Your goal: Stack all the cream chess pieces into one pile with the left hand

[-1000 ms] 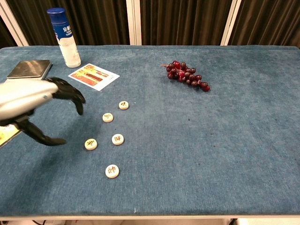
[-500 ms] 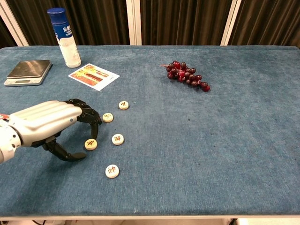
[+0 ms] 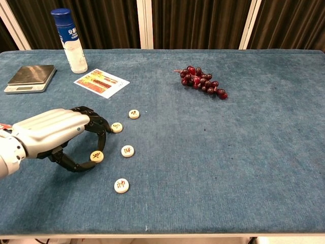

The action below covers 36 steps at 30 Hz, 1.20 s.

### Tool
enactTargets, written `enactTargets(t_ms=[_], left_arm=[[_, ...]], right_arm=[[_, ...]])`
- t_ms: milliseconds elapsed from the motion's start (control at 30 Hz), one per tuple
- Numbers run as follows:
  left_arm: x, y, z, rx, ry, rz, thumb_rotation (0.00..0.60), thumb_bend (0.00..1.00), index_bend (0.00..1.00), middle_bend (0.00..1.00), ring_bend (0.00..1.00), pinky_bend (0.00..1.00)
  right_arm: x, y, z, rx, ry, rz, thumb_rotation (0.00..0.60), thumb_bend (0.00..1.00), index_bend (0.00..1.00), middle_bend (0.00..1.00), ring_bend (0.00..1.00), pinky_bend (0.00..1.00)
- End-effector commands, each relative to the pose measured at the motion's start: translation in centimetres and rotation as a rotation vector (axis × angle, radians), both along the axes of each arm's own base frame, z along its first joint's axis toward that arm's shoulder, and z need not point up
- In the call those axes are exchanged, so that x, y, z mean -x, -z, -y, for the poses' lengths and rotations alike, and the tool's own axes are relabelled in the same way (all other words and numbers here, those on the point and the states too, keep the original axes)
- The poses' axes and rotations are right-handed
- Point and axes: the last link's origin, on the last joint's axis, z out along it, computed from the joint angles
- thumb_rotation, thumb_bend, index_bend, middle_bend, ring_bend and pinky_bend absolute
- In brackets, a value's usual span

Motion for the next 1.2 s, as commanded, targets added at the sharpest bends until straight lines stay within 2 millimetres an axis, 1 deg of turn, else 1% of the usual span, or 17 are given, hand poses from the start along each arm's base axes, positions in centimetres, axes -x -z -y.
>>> enactTargets(t_ms=[33,167,300,433,533,700,833,1200], left_arm=[[-0.2,-0.3,-0.2,-0.013,-0.002,0.019,0.600,0.39,0.54,0.20,0.13,0.02],[-0.8,-1.5,-1.3,-0.053,-0.014,0.068,0.600,0.40,0.54,0.20,0.13,0.02],[-1.8,-2.4,-3.0,-0.088,-0.039,0.121,0.600,0.40,0.54,0.20,0.13,0.02],[-2.6,-2.1,-4.8,-0.088,-0.067,0.144,0.600,0.39,0.54,0.20,0.12,0.02],[-3.1,-1.5,-5.5,-0.088,-0.062,0.127,0.600,0.39,0.54,0.20,0.11,0.02],[-3.7,-0.2,-6.2,-0.073,-0.076,0.107,0.600,0.39,0.54,0.20,0.10,0.02],[-3.6,0.4,-6.5,-0.062,-0.087,0.080,0.600,0.39,0.54,0.20,0.09,0.02],[-3.2,0.7,-6.7,-0.059,-0.111,0.045,0.600,0.37,0.53,0.20,0.09,0.02]], right_arm=[[0.0,0.0,0.0,0.000,-0.001,-0.001,0.600,0.17,0.00,0.10,0.00,0.04],[0.0,-0.1,0.0,0.002,-0.003,-0.001,0.600,0.17,0.00,0.10,0.00,0.04],[0.0,-0.1,-0.1,0.003,-0.002,0.000,0.600,0.17,0.00,0.10,0.00,0.04],[0.2,-0.1,-0.2,0.004,0.003,0.002,0.600,0.17,0.00,0.10,0.00,0.04],[0.2,-0.2,-0.2,0.006,0.006,0.002,0.600,0.17,0.00,0.10,0.00,0.04],[0.3,-0.3,-0.3,0.009,0.007,0.001,0.600,0.17,0.00,0.10,0.00,0.04],[0.4,-0.3,-0.4,0.010,0.012,0.002,0.600,0.17,0.00,0.10,0.00,0.04],[0.6,-0.3,-0.3,0.009,0.016,0.004,0.600,0.17,0.00,0.10,0.00,0.04]])
